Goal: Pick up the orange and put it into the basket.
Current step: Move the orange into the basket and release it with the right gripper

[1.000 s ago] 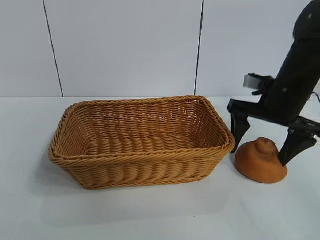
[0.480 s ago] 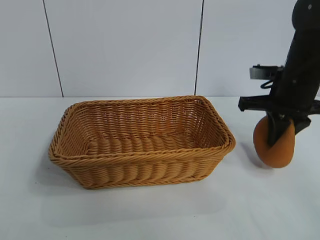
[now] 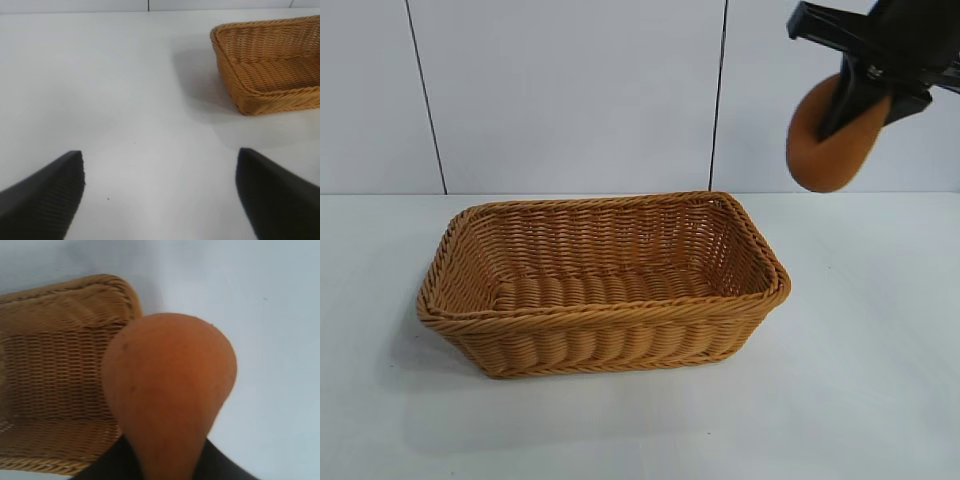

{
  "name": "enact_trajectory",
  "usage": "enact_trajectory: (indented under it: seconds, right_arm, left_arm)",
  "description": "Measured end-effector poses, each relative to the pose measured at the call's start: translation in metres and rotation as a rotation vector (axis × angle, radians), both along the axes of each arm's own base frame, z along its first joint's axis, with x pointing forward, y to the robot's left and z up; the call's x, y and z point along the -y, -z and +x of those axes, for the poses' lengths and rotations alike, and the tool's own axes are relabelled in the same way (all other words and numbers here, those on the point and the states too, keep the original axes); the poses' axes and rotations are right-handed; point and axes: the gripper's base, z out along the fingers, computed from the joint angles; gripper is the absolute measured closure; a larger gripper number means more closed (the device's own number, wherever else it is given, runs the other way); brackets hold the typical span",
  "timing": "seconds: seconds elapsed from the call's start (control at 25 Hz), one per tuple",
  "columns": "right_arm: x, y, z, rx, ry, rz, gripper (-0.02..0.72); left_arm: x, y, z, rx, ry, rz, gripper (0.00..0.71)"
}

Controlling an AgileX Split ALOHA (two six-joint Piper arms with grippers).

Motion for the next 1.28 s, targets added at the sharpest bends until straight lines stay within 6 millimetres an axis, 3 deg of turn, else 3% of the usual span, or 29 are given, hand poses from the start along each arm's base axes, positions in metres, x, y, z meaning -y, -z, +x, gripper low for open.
enact_trajectory:
  seconds: [0.2,0.44,0.52,0.6,0.72,0.8,1.04,1.28]
  right_arm:
    - [-0.051,0.034,-0.003,0.055,-0.073,0.012,0.658]
    - [-0.065,0.094,0.002,-0.059,-0.092,-0.068,0.657]
    - [-0.065,0.103,0.001,-0.086,-0.097,-0.086,0.604]
    - [-0.065,0.103,0.001,-0.094,-0.100,-0.089,0.433]
    - [-0.066,0.097,0.003,-0.094,-0.122,-0.103,0.139]
    - [-0.068,0.087,0.006,-0.086,-0.154,-0.130,0.059]
    - [-0.070,0.035,0.016,-0.075,-0.228,-0.247,0.014]
    - [-0.054,-0.018,0.027,-0.049,-0.199,-0.437,0.010]
  left_arm:
    - [0.000,0.000,0.000,0.000,0.000,0.000,0.121]
    - [0.000,0.000,0.000,0.000,0.000,-0.001,0.121]
    - [0.000,0.000,0.000,0.000,0.000,-0.001,0.121]
    - [0.000,0.000,0.000,0.000,0.000,-0.001,0.121]
    - [0.000,0.000,0.000,0.000,0.000,-0.001,0.121]
    - [0.000,0.000,0.000,0.000,0.000,-0.001,0.121]
    - [0.000,0.000,0.000,0.000,0.000,-0.001,0.121]
    - [0.000,0.000,0.000,0.000,0.000,-0.001,0.121]
